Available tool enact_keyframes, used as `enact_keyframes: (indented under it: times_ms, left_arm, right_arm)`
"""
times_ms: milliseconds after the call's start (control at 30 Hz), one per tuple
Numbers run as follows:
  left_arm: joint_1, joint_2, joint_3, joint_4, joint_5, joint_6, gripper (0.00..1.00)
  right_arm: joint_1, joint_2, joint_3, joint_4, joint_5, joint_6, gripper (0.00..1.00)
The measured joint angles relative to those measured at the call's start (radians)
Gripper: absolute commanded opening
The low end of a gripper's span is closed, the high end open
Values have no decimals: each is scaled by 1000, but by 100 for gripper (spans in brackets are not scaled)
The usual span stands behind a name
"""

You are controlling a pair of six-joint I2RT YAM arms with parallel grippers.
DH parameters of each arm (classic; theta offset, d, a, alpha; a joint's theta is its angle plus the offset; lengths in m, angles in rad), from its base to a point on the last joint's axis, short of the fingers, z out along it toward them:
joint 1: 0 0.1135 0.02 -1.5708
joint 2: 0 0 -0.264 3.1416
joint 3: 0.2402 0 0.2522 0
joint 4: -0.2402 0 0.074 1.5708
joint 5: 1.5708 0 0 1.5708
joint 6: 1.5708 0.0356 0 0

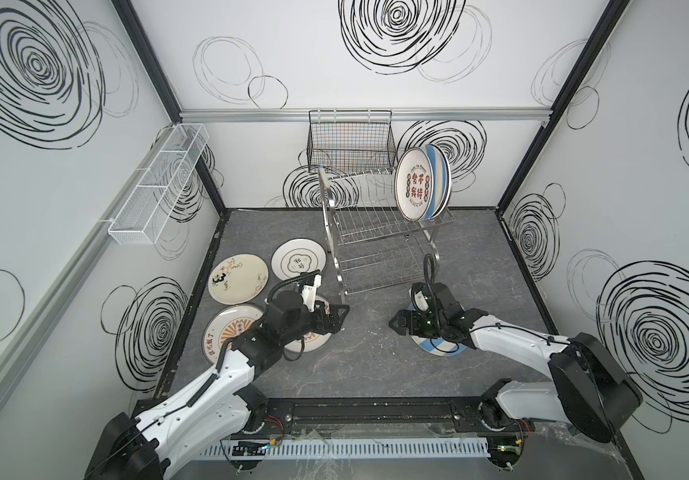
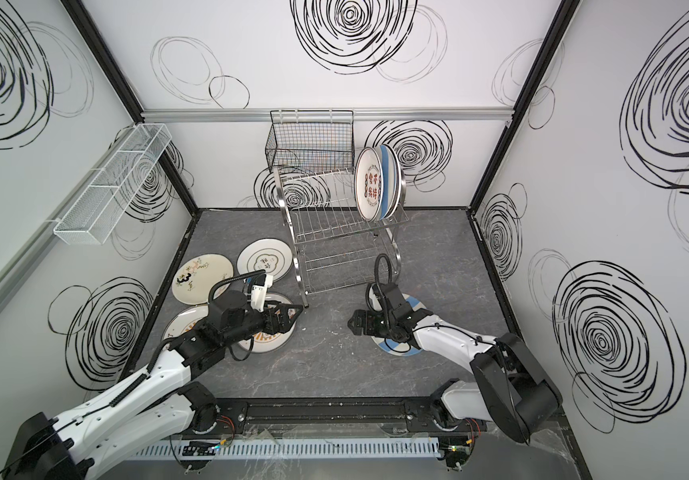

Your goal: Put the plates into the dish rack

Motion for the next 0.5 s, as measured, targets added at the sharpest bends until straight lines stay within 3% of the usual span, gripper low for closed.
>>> enact_keyframes:
  times_ms: [300, 500]
  left_arm:
    - [0, -26, 0, -8, -2, 0, 96]
    - [-1, -42, -10, -7, -1, -12, 96]
  right_arm:
    - [162, 77, 2, 175, -90, 126, 91]
    - [241, 106, 64, 178, -139, 123, 90]
